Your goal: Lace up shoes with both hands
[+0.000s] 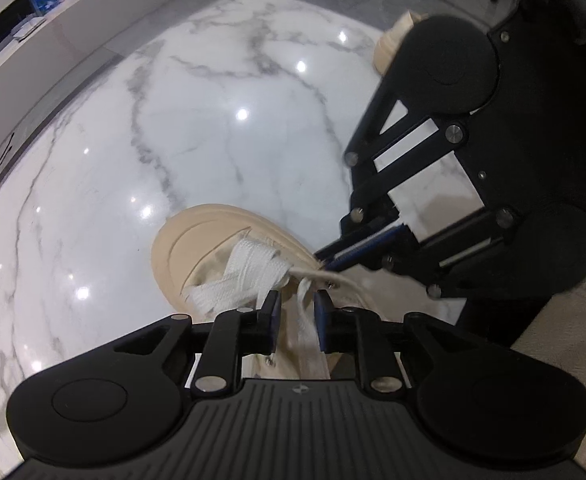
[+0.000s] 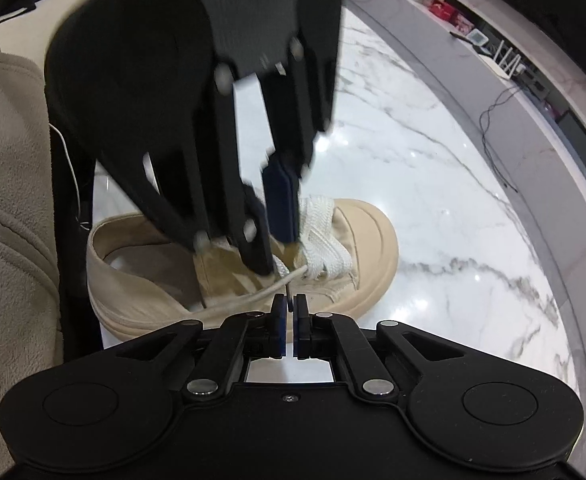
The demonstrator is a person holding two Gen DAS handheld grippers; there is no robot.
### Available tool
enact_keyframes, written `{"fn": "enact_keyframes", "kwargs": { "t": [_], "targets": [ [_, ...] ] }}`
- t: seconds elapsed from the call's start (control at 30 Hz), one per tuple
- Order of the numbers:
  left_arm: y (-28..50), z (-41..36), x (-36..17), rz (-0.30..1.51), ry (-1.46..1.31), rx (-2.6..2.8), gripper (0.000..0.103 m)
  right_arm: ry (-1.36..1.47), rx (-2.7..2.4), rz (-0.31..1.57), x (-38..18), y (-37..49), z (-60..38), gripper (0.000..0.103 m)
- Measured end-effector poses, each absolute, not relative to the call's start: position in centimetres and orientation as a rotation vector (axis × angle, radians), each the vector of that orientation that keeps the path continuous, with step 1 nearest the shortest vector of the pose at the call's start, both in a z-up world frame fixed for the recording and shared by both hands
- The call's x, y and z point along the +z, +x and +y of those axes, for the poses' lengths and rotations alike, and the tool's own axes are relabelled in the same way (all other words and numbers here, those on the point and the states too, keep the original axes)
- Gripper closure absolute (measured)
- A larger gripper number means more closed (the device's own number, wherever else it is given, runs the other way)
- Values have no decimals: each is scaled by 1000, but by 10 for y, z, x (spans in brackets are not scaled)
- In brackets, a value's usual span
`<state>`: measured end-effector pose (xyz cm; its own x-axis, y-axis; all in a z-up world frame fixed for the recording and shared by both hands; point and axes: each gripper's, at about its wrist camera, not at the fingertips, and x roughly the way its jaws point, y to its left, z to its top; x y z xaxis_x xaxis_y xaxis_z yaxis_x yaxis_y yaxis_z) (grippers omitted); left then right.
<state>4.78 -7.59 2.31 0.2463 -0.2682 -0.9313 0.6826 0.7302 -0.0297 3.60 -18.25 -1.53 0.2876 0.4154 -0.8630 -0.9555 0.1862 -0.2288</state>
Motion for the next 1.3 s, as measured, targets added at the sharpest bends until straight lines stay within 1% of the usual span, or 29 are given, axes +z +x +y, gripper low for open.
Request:
{"fn": "enact_keyframes", "kwargs": {
  "t": [0.03, 0.3, 0.43, 0.63, 0.73, 0.87, 0.93, 1.1, 1.23, 1.3],
  "targets": [
    [45, -72, 26, 1141, 420, -665, 76, -901, 1096, 752, -14, 36, -185, 103],
    [20, -40, 38, 1108, 334, -611, 76, -903, 1037, 783, -4, 31, -204, 103],
    [17, -34, 40, 1095, 304, -598, 76, -893, 1066, 751, 0, 27, -203, 102],
    [17, -30, 37, 1085, 282, -589, 75, -1024, 1099, 659, -9, 30, -181, 102],
    [18, -30, 34, 1089, 273, -577, 75, -1066, 1123, 657, -10, 30, -172, 102],
    [18, -30, 34, 1079, 254, -583, 75, -1121, 1151, 659, -15, 28, -162, 93],
    [17, -30, 35, 1071, 245, -592, 75, -1149, 1165, 659, -17, 28, -158, 92],
    [15, -29, 32, 1073, 237, -600, 75, -1202, 1200, 663, -22, 27, -146, 93],
    [15, -26, 29, 1082, 224, -594, 75, -1213, 1208, 665, -25, 28, -142, 100],
    [15, -25, 29, 1084, 218, -591, 75, -1207, 1214, 674, -27, 29, -141, 101]
  ]
}}
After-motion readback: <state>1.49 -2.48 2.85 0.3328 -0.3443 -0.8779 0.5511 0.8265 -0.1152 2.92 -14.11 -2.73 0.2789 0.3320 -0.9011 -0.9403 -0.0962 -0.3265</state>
